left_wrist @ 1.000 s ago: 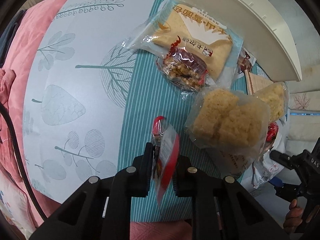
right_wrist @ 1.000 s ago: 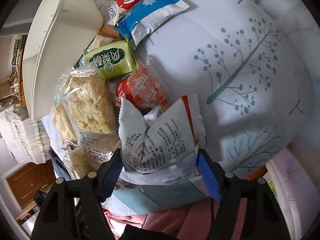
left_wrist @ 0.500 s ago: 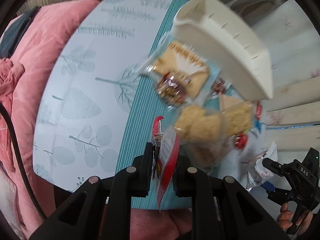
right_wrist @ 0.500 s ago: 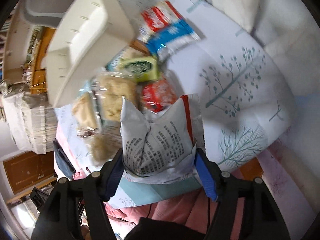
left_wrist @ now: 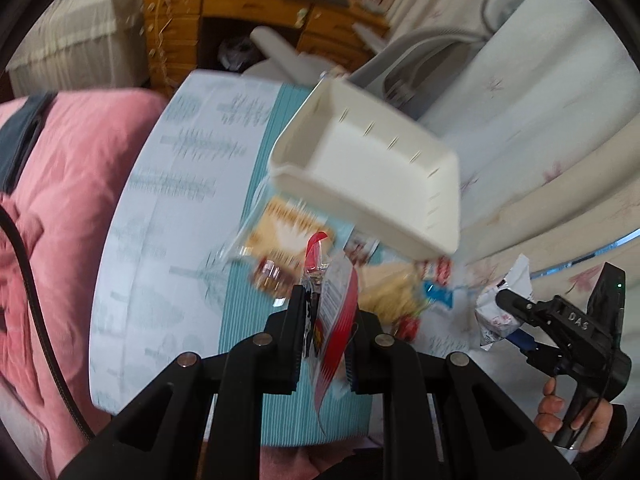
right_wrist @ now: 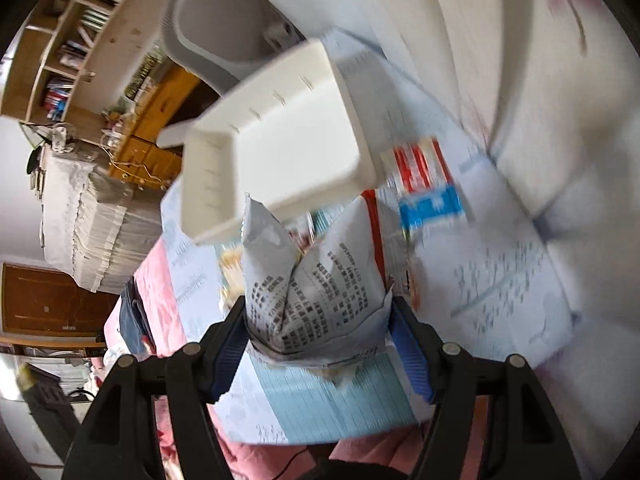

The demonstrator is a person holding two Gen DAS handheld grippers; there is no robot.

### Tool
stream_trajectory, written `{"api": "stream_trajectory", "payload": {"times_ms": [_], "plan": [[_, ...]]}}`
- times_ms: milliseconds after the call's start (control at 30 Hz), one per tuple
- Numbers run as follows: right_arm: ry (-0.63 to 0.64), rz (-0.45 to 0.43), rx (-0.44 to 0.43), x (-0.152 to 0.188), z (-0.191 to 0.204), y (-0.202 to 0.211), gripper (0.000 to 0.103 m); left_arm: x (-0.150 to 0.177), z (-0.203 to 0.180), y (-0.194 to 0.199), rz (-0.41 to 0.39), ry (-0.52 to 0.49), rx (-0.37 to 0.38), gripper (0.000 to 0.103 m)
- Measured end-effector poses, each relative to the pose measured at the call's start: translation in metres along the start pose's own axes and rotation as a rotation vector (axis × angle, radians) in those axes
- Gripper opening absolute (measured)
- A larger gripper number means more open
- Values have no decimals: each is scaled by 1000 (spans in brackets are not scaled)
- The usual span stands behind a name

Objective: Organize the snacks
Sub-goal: 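Carry the red candy and white wrapper into the white tray and release both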

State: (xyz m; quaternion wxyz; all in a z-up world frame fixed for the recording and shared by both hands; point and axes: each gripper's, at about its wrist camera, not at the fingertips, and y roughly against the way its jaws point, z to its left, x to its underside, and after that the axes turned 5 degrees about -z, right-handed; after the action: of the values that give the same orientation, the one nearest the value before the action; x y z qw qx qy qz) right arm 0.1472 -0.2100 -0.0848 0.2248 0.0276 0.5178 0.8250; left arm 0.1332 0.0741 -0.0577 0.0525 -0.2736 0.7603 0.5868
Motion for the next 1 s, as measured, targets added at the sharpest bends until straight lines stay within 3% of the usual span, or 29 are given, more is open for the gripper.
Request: {"api": "stream_trajectory", "payload": {"times_ms": [233, 533, 867, 900, 1000], "plan": [[39, -98, -16, -31, 20, 10, 69, -50, -25, -2, -75, -43, 64, 15], [152, -253, -22, -65, 49, 5, 69, -98, -44, -39, -150, -96, 159, 15], [248, -278, 46, -88, 63, -25, 69, -130, -63, -107, -138, -172, 219, 15], [250, -278, 49, -90, 63, -27, 70, -130, -65, -111, -132, -172, 224, 17], [242, -280, 51, -95, 63, -32, 74, -130, -69, -119, -122, -165, 230, 40]]}}
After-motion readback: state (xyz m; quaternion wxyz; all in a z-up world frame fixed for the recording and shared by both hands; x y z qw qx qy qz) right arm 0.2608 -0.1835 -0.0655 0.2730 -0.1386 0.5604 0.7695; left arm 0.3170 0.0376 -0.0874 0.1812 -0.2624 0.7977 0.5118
